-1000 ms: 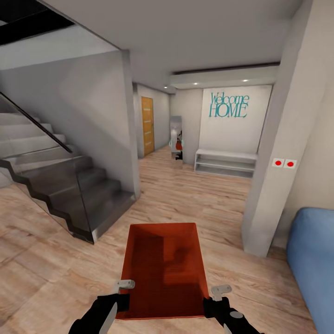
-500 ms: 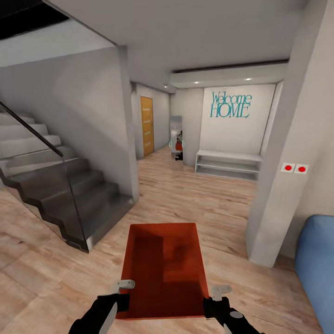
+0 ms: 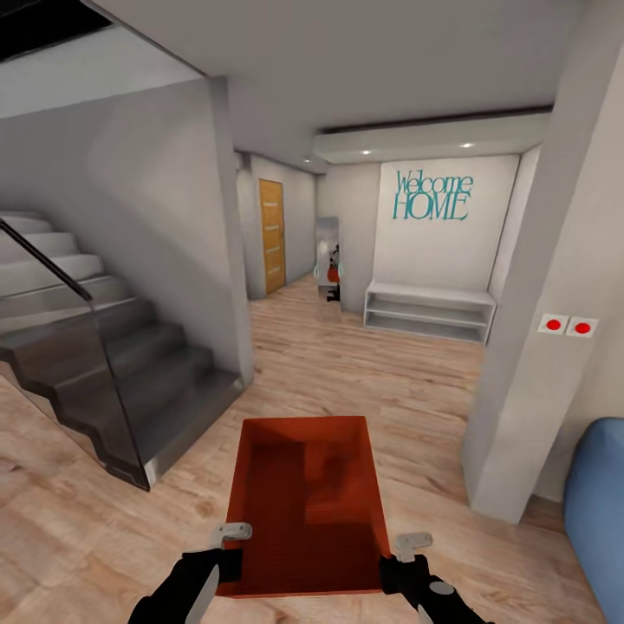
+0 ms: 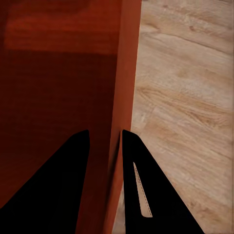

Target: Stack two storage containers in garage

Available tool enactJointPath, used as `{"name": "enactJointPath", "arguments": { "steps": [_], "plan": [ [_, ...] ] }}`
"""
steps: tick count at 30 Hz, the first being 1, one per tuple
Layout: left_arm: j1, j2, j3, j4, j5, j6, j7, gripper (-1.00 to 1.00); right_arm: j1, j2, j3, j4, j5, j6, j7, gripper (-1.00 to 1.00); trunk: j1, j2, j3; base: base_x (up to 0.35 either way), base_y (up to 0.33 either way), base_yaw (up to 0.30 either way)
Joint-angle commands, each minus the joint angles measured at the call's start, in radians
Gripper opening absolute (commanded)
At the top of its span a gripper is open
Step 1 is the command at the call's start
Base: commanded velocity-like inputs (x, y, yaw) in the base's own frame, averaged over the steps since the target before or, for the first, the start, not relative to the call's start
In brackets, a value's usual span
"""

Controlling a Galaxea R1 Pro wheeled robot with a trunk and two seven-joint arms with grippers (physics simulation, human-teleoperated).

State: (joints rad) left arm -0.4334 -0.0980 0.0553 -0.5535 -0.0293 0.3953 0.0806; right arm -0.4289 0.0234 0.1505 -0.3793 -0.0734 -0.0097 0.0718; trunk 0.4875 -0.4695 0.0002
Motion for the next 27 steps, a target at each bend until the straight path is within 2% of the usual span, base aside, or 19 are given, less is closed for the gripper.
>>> {"name": "enactJointPath", "arguments": {
  "steps": [1,11,27],
  "plan": [
    [-0.001,-0.003,0.015,-0.028,-0.024,0.007,0.005,-1.00,0.001,0.003,0.018,0.003,-0.006,-0.001,0.000,-1.00,0.001,-0.001,0.000,0.325,-0.121,0.000],
    [-0.001,-0.002,0.014,-0.028,-0.024,0.007,0.005,-1.00,0.001,0.003,0.018,0.003,-0.006,-0.001,0.000,-1.00,0.001,-0.001,0.000,0.325,-0.117,0.000],
    [-0.001,-0.002,0.015,-0.028,-0.024,0.007,0.005,-1.00,0.001,0.003,0.018,0.003,-0.006,-0.001,0.000,-1.00,0.001,-0.001,0.000,0.325,-0.006,0.000]
  ]
}}
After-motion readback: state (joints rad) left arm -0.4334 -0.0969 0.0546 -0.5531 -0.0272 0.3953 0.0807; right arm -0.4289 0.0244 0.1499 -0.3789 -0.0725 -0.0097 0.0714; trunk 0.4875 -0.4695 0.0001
